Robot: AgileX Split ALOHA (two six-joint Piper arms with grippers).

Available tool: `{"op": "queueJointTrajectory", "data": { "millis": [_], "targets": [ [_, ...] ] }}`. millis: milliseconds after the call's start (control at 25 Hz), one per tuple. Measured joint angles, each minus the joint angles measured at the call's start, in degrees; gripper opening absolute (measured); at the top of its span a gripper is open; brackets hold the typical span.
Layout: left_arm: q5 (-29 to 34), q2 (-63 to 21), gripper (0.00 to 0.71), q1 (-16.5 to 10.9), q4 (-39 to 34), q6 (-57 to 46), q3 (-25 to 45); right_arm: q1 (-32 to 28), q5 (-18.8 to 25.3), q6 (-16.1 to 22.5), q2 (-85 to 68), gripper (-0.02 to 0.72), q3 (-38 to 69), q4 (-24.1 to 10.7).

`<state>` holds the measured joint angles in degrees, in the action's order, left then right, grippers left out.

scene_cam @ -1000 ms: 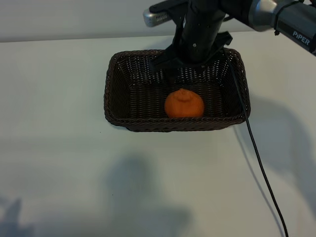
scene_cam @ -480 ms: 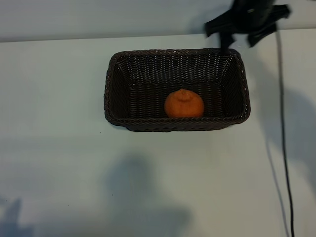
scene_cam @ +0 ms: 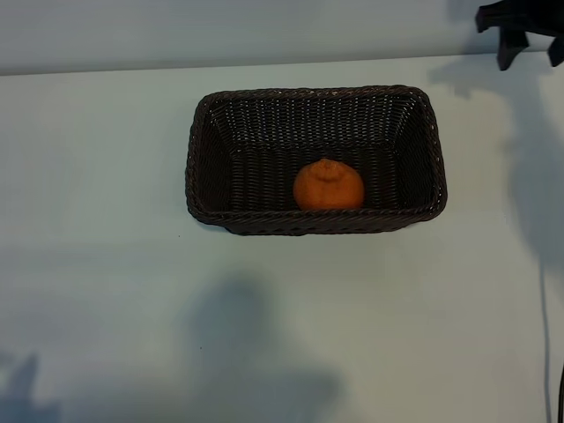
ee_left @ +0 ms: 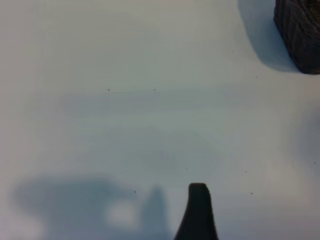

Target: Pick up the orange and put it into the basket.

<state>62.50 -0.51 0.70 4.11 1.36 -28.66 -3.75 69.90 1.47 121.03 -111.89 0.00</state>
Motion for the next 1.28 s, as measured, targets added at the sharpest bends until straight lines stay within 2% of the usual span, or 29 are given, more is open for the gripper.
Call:
{"op": "queueJointTrajectory", "data": {
  "millis": [240,520,1200,1280],
  "targets": [
    [0.0,0.0,0.592,0.0,0.0,0.0,0.0,-0.8,0.0,-0.8,-1.5,0.579,0.0,0.0],
    [0.0,0.0,0.592,0.0,0.0,0.0,0.0,-0.8,0.1,-1.0,-12.7,0.579,2.0,0.4],
    [0.0,0.0,0.592,0.0,0.0,0.0,0.0,-0.8,1.6,-0.7,-55.8,0.579,19.8,0.8],
    [0.0,0.0,0.592,0.0,0.0,0.0,0.0,-0.8,1.6,-0.7,-62.1,0.579,22.4,0.0]
  ]
}}
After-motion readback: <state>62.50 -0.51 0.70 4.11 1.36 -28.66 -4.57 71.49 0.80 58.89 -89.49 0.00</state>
